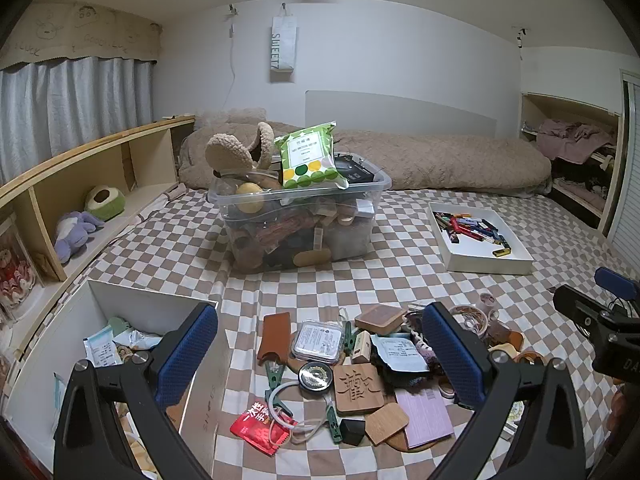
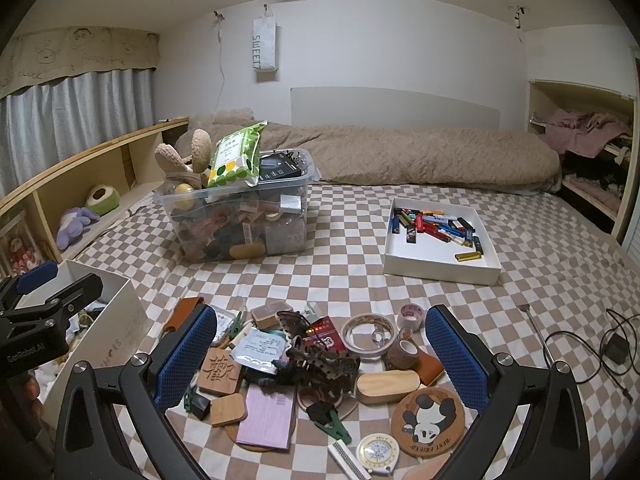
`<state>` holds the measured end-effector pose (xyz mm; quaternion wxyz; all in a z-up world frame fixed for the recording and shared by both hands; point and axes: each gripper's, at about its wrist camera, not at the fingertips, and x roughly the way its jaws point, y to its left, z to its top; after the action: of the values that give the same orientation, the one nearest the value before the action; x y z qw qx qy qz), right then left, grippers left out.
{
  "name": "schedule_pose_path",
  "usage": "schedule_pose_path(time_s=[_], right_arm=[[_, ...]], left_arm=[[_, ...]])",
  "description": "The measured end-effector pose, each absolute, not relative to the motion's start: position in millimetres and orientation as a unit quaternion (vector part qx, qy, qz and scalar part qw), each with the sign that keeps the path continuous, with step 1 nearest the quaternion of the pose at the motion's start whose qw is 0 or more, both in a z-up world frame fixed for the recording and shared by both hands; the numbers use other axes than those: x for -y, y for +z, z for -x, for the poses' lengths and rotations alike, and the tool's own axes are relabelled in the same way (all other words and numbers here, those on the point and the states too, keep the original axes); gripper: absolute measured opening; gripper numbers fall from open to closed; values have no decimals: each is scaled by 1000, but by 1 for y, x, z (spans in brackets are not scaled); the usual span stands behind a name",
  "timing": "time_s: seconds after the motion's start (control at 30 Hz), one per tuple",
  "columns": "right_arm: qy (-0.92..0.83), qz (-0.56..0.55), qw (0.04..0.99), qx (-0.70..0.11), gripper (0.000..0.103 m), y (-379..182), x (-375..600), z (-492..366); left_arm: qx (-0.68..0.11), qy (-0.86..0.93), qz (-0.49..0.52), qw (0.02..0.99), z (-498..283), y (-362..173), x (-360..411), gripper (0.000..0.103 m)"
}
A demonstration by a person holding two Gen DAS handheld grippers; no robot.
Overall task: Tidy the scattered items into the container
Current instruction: 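Move both tools toward the pile of scattered items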
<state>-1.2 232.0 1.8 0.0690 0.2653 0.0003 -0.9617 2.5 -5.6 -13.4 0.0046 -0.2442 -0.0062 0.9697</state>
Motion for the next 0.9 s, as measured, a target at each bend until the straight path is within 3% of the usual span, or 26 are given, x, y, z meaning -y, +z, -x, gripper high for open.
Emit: schedule_pose_path(time_s=[0.9], right_arm=[[-965,-252,59,40,103,6,-252,5]], left_arm=[[46,972,225,-38,-3,-7,19,103]])
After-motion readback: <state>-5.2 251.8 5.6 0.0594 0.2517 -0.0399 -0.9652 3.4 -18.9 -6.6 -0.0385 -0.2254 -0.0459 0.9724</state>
